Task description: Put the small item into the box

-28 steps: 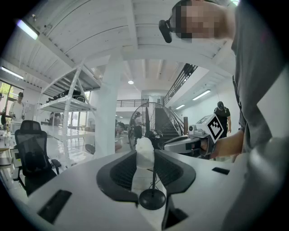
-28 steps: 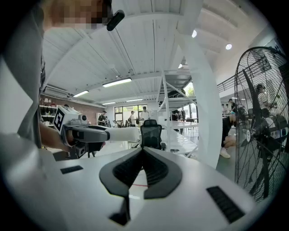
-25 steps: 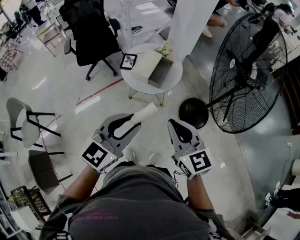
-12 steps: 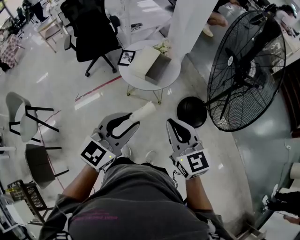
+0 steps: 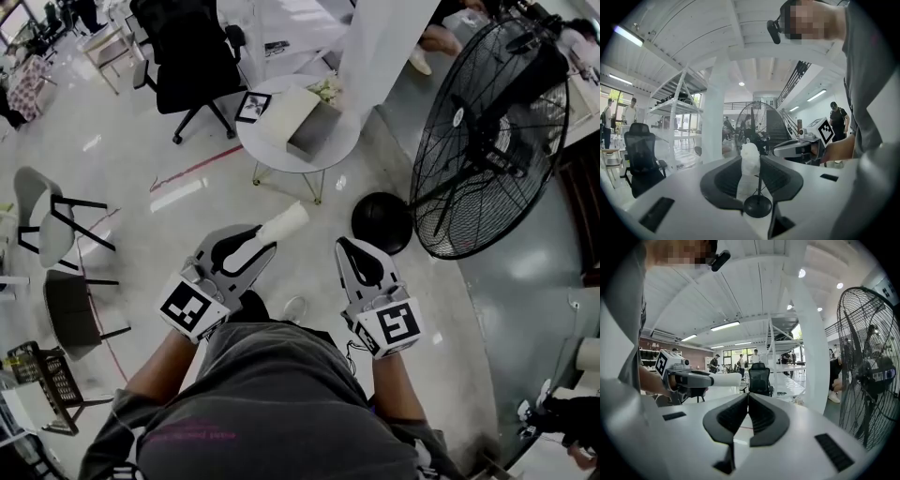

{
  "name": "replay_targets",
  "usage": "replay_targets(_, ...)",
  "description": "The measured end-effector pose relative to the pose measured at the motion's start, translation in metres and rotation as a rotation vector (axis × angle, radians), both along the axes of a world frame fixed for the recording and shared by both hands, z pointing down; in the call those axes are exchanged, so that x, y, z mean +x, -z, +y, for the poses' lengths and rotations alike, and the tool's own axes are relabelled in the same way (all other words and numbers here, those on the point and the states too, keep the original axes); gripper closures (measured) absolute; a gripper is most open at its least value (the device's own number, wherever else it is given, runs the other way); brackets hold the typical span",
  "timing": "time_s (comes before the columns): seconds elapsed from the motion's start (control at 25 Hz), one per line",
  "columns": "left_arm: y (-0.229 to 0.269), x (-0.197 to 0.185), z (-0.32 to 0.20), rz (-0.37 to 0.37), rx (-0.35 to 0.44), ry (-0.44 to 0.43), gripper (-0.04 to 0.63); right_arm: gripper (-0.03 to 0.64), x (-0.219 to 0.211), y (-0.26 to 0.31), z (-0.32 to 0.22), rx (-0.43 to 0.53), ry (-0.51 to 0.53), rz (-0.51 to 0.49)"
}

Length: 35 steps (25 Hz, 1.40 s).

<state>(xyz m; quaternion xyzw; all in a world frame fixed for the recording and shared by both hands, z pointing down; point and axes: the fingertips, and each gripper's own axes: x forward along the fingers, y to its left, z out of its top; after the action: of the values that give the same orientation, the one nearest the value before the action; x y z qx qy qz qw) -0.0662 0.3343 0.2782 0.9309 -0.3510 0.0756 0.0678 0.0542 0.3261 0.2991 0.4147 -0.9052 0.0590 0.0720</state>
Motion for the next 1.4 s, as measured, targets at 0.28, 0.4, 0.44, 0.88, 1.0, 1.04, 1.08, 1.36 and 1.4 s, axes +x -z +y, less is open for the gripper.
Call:
replay_targets(0.28, -0.003, 0.007, -0.005, -0.010, -0.012, 0.015, 0.463, 0.594, 0.009, -0.005, -0.006, -0.020, 0.000, -0.013)
replay_targets(0.4, -0.006, 0.006, -0.015, -0.012, -0.015, 0.014, 0.463, 0.594, 0.012, -0.008, -0.017, -0.026, -0.008, -0.007)
replay_targets(0.44, -0.007, 0.006, -0.020, -0.012, -0.013, 0.013, 0.465, 0.594, 0.013, -0.009, -0.021, -0.028, -0.012, -0.007)
replay_targets(0.88, -0.022, -0.002, -0.112, 0.003, -0.023, -0.026, 0.463, 0.594, 0.007, -0.024, -0.105, -0.064, -0.048, 0.016)
replay_targets(1.0, -0.026, -0.010, -0.148, 0.009, -0.055, -0.040, 0.465, 0.594, -0.005, -0.027, -0.139, -0.073, -0.050, 0.023)
replay_targets(1.04, -0.028, -0.014, -0.160, 0.012, -0.060, -0.044, 0.463, 0.594, -0.009, -0.029, -0.152, -0.077, -0.051, 0.027)
replay_targets(1.08, -0.029, -0.017, -0.173, 0.013, -0.060, -0.050, 0.463, 0.594, -0.013, -0.030, -0.164, -0.081, -0.055, 0.030)
replay_targets(1.36, -0.037, -0.045, -0.257, 0.010, -0.081, -0.094, 0.463, 0.594, -0.042, -0.037, -0.241, -0.117, -0.092, 0.035)
replay_targets(1.4, -0.038, -0.049, -0.268, 0.007, -0.082, -0.100, 0.463, 0.594, -0.046, -0.038, -0.251, -0.119, -0.093, 0.039)
